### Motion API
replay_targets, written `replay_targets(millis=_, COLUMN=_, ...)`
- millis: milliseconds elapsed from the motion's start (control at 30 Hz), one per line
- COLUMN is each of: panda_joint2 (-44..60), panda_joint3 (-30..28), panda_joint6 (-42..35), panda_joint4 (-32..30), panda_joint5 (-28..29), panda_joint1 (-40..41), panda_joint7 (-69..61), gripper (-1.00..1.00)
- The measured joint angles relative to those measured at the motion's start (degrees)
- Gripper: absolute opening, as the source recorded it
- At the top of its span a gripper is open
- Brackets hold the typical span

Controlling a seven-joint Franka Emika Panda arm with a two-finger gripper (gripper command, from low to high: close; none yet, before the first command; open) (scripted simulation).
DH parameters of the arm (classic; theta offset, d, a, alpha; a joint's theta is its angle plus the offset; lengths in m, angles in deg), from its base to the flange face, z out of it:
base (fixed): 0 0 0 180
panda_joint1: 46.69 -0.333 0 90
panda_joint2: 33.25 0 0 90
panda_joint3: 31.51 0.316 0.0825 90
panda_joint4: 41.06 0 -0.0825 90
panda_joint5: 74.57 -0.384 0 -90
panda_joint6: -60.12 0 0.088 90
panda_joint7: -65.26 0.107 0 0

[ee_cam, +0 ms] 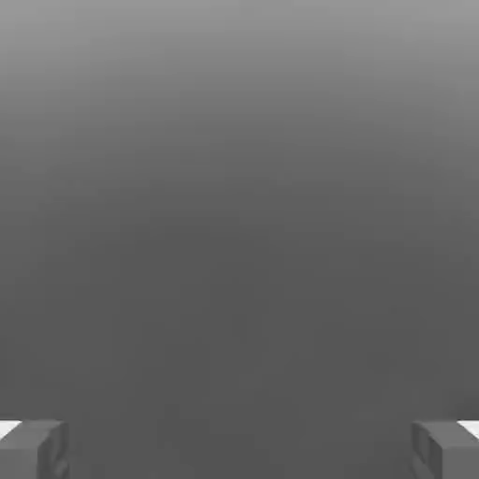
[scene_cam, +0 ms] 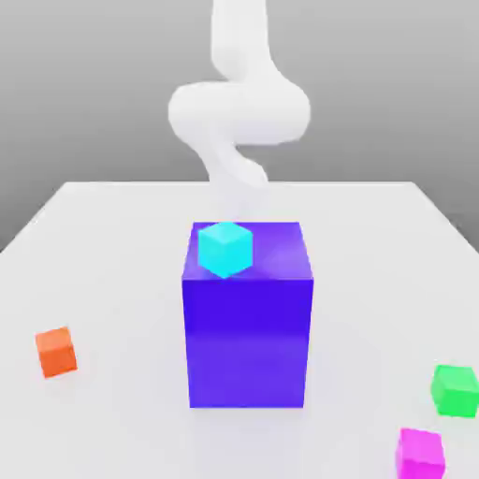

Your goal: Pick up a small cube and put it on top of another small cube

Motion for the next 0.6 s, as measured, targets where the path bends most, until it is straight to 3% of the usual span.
replay_targets(millis=300, panda_joint2=19.13, panda_joint3=-3.05, panda_joint6=5.38, panda_joint4=0.27, panda_joint5=-4.96, panda_joint1=-10.17, panda_joint7=-18.47, gripper=0.00)
replay_targets(millis=600, panda_joint2=37.79, panda_joint3=-1.21, panda_joint6=10.75, panda_joint4=0.50, panda_joint5=-8.13, panda_joint1=-16.11, panda_joint7=-35.38, gripper=0.00)
